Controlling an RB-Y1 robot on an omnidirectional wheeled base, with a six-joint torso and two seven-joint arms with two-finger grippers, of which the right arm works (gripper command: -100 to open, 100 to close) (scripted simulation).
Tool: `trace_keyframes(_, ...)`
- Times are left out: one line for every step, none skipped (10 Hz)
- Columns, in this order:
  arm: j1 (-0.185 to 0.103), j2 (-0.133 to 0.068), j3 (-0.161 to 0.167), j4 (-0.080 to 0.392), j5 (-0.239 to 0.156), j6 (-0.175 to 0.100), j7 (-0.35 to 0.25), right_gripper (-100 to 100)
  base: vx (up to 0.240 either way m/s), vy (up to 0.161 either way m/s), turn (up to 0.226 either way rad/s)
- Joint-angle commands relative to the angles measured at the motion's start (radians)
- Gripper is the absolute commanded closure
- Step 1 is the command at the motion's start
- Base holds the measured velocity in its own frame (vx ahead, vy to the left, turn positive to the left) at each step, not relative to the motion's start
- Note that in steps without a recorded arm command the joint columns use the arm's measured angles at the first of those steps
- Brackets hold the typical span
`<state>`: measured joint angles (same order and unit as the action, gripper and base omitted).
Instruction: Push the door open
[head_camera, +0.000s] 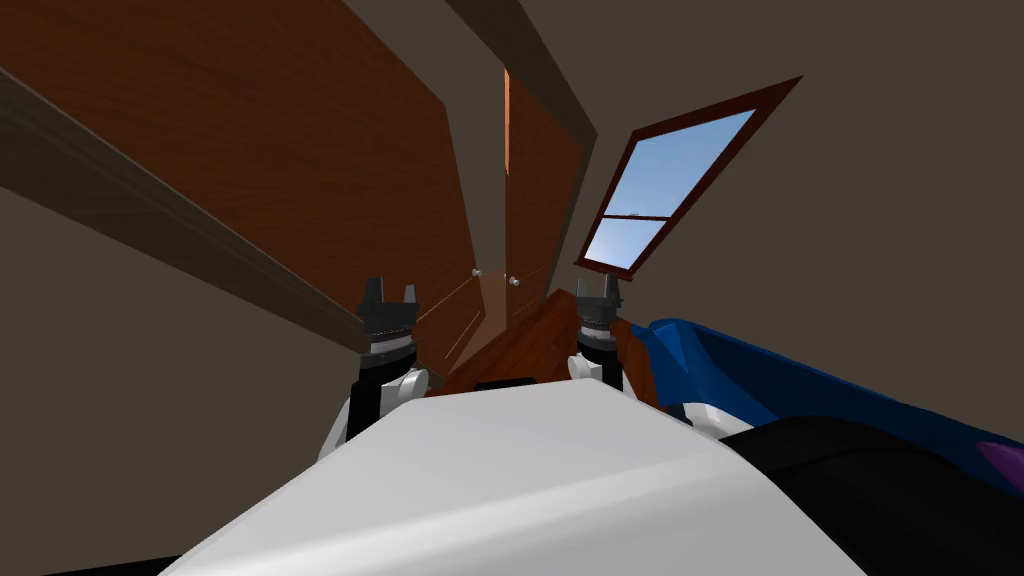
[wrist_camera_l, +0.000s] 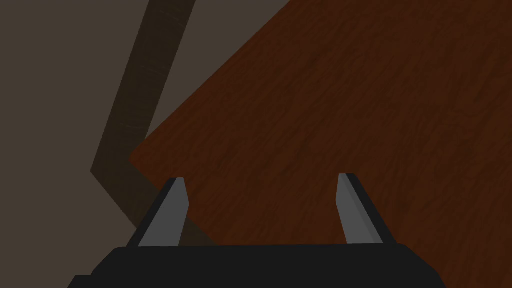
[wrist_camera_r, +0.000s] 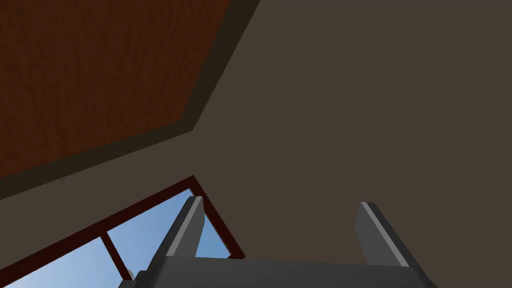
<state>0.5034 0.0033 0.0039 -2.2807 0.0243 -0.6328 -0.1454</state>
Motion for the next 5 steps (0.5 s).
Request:
trace_keyframes(-0.009, -0.01, 0.019, 0.036, -0.018, -0.006, -0.025, -100, 0.177, -0.012, 0.084)
trace_keyframes(-0.015, -0.016, 0.031, 0.059, -0.029, -0.011, -0.042, -100, 0.08, -0.056, 0.123)
trace_keyframes(-0.023, -0.022, 0.046, 0.088, -0.044, -0.016, -0.063, -100, 0.073, -0.072, 0.102)
trace_keyframes(-0.027, -0.026, 0.055, 0.105, -0.052, -0.019, -0.075, -100, 0.078, -0.095, 0.08)
trace_keyframes(-0.036, -0.033, 0.072, 0.139, -0.069, -0.025, -0.099, -100, 0.108, -0.103, 0.079)
